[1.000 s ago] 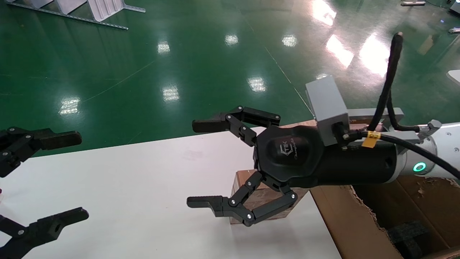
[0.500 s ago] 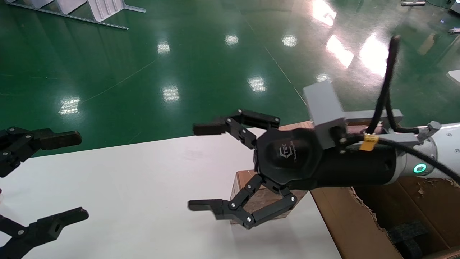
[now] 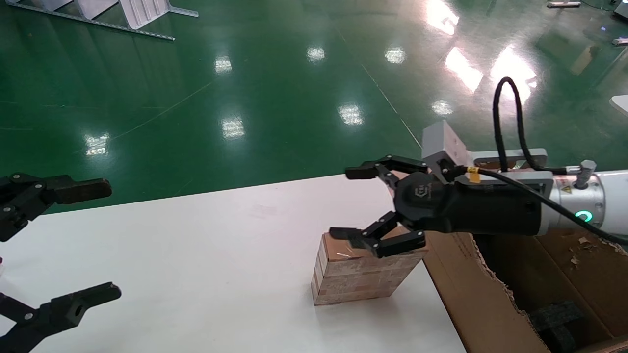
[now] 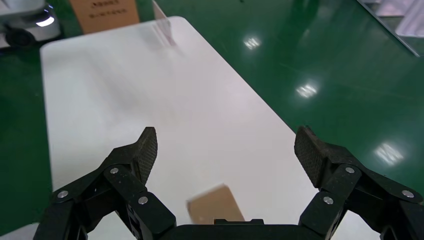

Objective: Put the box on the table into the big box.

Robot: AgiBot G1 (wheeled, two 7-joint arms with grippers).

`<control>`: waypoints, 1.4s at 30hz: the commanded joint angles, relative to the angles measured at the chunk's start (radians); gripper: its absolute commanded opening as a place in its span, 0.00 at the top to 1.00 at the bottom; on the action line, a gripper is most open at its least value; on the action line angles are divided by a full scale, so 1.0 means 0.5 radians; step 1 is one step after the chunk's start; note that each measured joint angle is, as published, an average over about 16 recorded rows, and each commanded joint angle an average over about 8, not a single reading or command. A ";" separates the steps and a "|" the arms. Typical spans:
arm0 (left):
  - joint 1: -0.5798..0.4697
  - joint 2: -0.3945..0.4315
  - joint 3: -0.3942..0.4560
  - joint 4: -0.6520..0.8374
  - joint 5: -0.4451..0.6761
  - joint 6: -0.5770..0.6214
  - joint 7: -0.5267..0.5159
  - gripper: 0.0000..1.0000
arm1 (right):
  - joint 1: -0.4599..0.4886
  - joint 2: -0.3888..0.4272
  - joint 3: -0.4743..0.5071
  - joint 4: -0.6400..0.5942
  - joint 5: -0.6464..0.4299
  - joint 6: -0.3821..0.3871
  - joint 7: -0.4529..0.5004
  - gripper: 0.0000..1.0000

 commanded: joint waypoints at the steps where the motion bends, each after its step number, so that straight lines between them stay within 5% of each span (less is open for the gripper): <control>1: 0.000 0.000 0.000 0.000 0.000 0.000 0.000 1.00 | -0.003 0.023 0.001 -0.023 -0.022 0.013 0.002 0.00; 17: 0.000 0.000 0.000 0.000 0.000 0.000 0.000 1.00 | 0.032 0.090 -0.063 -0.274 -0.212 -0.157 -0.237 0.00; 42: 0.000 0.000 0.001 0.000 0.000 0.000 0.000 1.00 | 0.265 -0.107 -0.193 -0.703 -0.468 -0.290 -0.493 0.00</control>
